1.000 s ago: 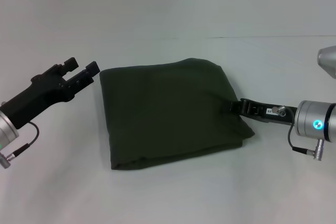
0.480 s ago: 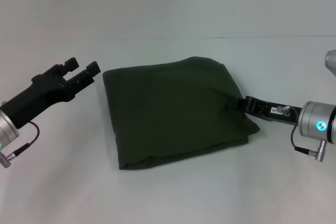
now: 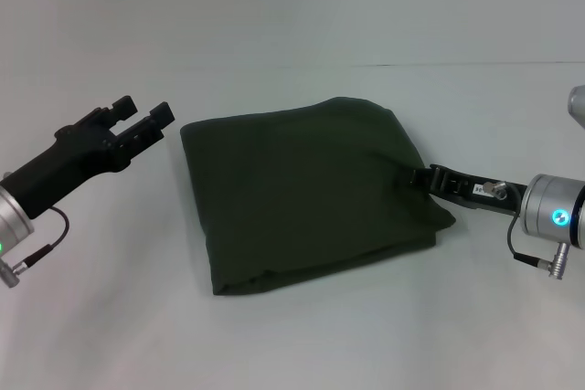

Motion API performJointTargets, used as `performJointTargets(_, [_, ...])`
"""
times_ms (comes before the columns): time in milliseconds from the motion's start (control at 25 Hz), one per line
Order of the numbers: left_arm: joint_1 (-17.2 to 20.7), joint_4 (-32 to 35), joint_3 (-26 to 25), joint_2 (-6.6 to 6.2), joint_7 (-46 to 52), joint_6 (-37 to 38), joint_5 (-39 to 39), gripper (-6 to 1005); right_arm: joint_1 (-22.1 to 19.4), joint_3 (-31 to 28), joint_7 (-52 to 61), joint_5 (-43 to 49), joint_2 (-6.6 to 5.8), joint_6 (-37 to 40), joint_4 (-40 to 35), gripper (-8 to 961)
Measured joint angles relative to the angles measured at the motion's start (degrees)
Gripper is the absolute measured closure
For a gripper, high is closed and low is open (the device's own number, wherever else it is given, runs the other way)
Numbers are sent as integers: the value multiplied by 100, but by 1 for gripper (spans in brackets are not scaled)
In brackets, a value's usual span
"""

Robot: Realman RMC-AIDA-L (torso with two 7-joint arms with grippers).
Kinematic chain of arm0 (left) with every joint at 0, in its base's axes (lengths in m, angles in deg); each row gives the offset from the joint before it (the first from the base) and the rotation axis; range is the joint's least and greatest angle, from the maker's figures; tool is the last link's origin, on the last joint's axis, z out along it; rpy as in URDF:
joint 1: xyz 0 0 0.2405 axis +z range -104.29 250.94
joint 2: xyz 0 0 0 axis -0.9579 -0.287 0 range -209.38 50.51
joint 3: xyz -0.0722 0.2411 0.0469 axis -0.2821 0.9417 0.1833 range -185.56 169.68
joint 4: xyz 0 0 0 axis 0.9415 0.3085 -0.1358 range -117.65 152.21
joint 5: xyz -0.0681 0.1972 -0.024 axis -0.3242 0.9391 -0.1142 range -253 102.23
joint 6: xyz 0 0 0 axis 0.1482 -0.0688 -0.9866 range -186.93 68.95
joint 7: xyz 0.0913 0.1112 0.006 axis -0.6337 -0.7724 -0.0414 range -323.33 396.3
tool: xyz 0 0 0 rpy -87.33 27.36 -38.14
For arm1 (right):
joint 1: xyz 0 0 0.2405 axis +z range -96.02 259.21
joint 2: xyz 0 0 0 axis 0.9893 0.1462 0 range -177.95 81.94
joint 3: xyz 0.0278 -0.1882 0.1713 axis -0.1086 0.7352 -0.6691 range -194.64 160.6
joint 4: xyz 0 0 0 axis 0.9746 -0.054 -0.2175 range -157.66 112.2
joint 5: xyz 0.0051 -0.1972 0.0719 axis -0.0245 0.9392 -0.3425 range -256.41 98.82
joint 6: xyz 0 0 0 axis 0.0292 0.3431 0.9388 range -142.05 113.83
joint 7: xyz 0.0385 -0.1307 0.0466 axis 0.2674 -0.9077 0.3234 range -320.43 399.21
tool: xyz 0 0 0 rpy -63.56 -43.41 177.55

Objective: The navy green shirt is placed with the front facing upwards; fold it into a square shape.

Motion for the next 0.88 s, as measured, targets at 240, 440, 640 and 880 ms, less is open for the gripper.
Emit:
performJointTargets(240, [-78, 0, 0, -5, 61, -95, 0, 247, 6, -4, -1, 0, 0, 18, -44, 896])
performJointTargets(440, [-141, -8, 0, -5, 101, -142, 34, 247, -36, -23, -68, 0, -8, 48, -50, 896])
performJointTargets(640, [-197, -9, 1, 7, 102, -204, 46, 247, -130, -49, -208, -42, -10, 180, -58, 896])
performJointTargets(880, [-225, -9, 8, 16, 110, -209, 51, 246, -275, -48, -495, -319, -4, 453, -34, 896])
